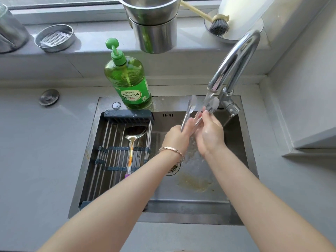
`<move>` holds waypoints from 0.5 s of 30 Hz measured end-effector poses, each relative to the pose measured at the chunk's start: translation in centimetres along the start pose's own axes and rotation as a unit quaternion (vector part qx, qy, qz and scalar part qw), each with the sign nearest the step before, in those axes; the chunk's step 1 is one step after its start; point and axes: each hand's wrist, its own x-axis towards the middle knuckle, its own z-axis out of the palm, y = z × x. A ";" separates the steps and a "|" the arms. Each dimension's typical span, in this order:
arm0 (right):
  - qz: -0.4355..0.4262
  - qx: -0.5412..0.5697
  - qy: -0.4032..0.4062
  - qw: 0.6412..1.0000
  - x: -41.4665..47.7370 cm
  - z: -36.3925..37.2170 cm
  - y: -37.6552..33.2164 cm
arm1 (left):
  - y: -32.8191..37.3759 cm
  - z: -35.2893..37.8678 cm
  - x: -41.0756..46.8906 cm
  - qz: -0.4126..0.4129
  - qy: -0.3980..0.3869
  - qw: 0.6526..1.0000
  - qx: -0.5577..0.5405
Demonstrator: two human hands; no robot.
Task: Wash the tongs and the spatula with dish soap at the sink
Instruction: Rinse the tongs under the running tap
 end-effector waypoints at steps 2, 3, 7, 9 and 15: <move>0.008 -0.003 0.014 1.000 0.3 -0.8 -0.7 | 0.3 0.5 -0.1 0.042 -0.055 0.997 0.020; 0.016 -0.002 0.021 1.000 0.5 -1.1 -0.8 | 0.2 0.7 -0.1 0.057 -0.080 0.995 0.032; 0.028 -0.024 0.036 0.999 0.5 -1.4 -0.3 | -0.6 1.0 -0.3 0.077 -0.124 0.989 0.039; 0.029 -0.048 0.065 0.996 0.6 -1.5 0.2 | -1.1 1.1 -0.6 0.080 -0.126 0.988 0.033; 0.089 0.045 0.027 0.995 0.5 -1.2 0.7 | -2.8 -0.2 -1.4 0.028 -0.022 0.996 -0.086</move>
